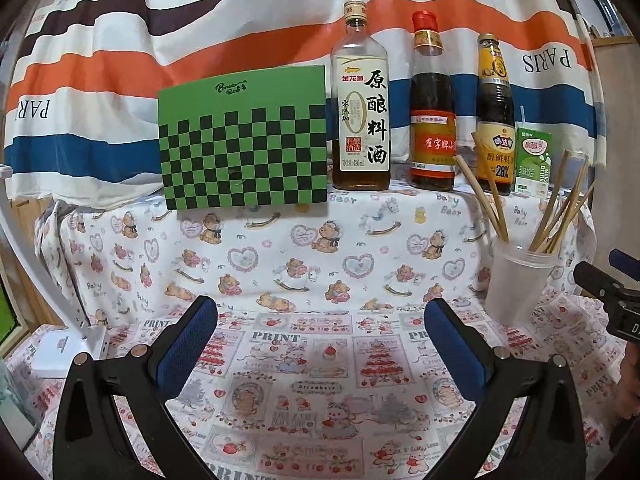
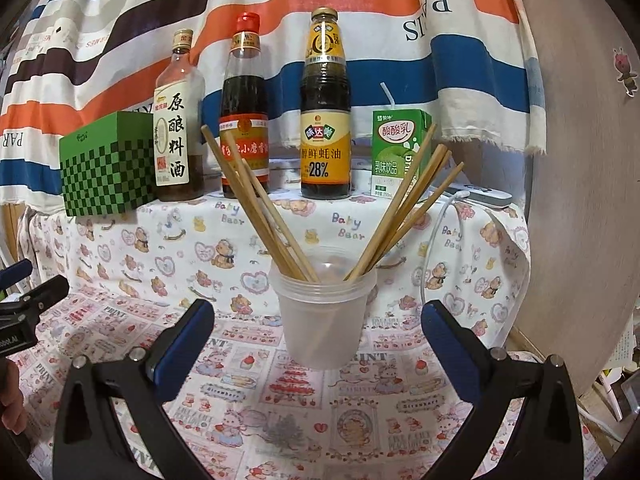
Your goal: Organize utensils
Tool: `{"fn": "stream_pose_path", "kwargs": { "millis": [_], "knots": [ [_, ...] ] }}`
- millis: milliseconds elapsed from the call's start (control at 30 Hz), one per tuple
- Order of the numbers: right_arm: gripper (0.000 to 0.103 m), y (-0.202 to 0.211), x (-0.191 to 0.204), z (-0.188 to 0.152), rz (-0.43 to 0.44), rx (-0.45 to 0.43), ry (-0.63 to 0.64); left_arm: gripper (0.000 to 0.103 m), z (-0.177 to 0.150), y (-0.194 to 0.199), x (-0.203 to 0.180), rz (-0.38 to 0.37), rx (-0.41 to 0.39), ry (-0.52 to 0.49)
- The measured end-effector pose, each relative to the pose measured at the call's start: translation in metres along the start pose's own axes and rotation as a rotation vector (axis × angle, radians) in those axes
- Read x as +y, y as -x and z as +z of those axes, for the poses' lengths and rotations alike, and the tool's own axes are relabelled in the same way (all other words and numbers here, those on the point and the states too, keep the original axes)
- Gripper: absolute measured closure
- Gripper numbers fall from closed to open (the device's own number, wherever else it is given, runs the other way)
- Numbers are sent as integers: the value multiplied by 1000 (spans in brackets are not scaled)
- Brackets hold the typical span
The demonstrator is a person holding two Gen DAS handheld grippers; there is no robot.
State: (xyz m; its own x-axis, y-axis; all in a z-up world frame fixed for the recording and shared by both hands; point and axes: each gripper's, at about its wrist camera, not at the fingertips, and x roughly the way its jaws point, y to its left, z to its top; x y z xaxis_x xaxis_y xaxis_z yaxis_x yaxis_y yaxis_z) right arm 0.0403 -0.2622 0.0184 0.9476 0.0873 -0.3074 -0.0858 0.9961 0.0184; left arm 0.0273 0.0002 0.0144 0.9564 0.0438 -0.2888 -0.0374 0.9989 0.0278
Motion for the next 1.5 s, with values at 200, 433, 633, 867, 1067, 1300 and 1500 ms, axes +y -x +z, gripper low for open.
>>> {"fn": "stream_pose_path", "kwargs": {
  "millis": [200,433,633,867,1067,1300,1500],
  "knots": [
    [0,0,1,0,0,0,0,0,0,-1,0,13,3,4],
    [0,-1,0,0,1,2,1,0,0,0,1,11,4,5],
    [0,-1,0,-1,1,2,1,0,-1,-2,0,1,6,3],
    [0,-1,0,-1,1,3,2,0,-1,-2,0,2,7,2],
    [0,-1,0,-1,1,3,2,0,0,-1,1,4,7,2],
    [0,-1,1,-1,1,3,1,0,-1,-2,1,3,9,4],
    [0,-1,0,-1,1,4,2,0,-1,-2,1,3,8,3]
  ]
}}
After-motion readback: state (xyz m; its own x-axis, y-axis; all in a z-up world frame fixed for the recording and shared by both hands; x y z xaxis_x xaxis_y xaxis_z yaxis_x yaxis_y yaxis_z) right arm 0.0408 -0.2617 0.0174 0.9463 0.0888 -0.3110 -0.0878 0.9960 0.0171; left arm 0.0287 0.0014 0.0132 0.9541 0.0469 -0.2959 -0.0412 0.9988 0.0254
